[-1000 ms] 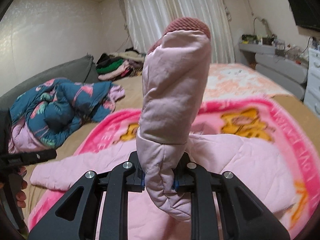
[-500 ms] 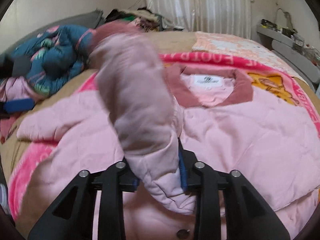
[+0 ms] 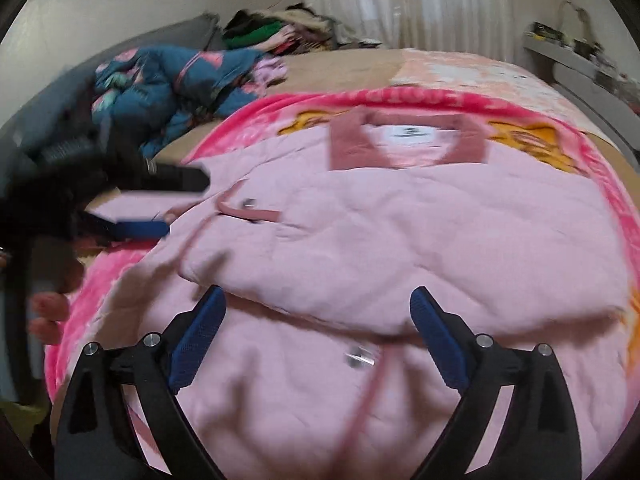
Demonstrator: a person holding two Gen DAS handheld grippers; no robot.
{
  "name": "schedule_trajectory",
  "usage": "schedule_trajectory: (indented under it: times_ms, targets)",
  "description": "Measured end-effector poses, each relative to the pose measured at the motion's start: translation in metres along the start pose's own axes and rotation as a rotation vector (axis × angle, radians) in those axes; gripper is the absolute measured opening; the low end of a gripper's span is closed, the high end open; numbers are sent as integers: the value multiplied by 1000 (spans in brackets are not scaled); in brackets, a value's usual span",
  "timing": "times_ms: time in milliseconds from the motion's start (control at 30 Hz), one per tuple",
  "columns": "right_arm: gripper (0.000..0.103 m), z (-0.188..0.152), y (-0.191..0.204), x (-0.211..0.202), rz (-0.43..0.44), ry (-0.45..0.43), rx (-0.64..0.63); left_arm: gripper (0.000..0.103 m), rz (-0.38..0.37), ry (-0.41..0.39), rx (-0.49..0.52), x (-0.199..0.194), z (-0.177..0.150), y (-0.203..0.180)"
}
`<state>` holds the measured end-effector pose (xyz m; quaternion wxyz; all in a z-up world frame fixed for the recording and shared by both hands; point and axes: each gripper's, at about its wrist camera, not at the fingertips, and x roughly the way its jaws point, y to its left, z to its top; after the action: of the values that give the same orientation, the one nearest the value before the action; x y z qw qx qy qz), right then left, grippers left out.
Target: Fold large clothes
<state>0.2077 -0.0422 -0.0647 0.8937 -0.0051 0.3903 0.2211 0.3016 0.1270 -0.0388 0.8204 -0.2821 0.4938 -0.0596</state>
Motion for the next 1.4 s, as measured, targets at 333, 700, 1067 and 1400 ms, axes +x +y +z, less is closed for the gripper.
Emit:
schedule_trajectory:
  times_ms: [333, 700, 1067, 1400]
  targets:
    - [93, -22, -74, -55, -179, -78, 133, 54, 26, 69, -80, 48, -16, 1]
    - [93, -40, -130, -102, -254, -186, 286, 17, 72, -183, 223, -34, 32, -69]
    - [93, 8, -130, -77, -277, -190, 149, 19, 313, -75, 263, 25, 17, -7]
    - [93, 27, -135, 2, -299, 16, 128, 29, 376, -85, 280, 40, -1, 13]
